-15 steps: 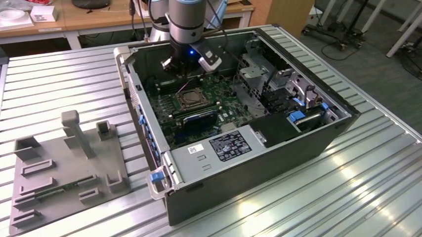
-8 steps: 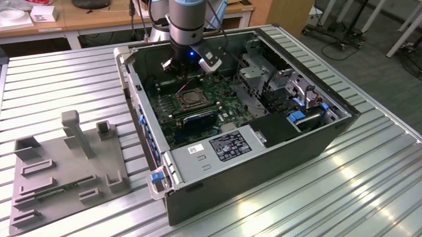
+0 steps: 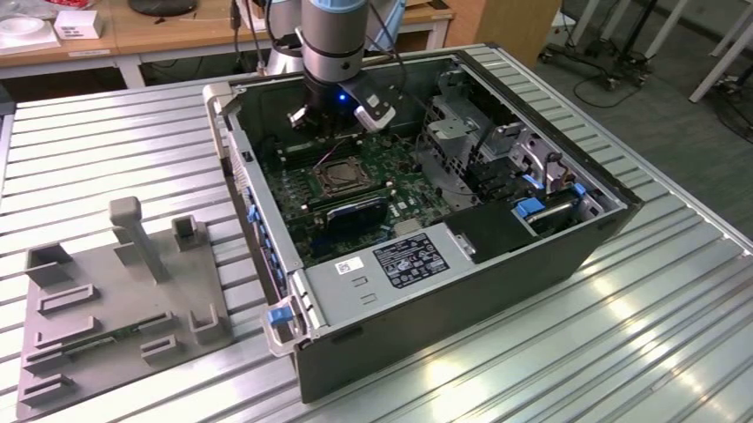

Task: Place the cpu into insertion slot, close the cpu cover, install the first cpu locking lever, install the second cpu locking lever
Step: 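Install the first cpu locking lever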

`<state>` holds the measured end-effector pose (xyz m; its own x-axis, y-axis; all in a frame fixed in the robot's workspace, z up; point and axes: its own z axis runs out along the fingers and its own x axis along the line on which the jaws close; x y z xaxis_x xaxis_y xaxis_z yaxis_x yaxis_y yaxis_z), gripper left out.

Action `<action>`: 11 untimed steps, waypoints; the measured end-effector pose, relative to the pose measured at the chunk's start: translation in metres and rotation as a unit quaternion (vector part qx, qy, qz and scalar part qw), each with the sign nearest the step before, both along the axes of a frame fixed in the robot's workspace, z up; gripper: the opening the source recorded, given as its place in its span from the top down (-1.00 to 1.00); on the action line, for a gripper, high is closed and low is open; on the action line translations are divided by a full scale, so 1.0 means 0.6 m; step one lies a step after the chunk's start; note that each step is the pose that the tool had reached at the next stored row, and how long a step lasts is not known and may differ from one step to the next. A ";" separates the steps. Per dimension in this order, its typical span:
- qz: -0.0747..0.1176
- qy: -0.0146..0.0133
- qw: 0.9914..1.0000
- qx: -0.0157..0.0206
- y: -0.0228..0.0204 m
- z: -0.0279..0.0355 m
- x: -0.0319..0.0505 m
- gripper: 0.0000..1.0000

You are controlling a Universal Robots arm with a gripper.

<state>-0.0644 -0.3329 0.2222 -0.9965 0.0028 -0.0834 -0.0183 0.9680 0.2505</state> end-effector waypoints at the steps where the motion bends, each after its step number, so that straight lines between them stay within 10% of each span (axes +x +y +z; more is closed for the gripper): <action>1: 0.000 0.000 1.000 0.000 0.0000 0.000 0.000 0.79; 11: 0.000 0.000 1.000 0.000 0.0001 -0.003 0.003 0.79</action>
<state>-0.0626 -0.3329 0.2203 -0.9965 0.0027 -0.0836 -0.0184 0.9679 0.2508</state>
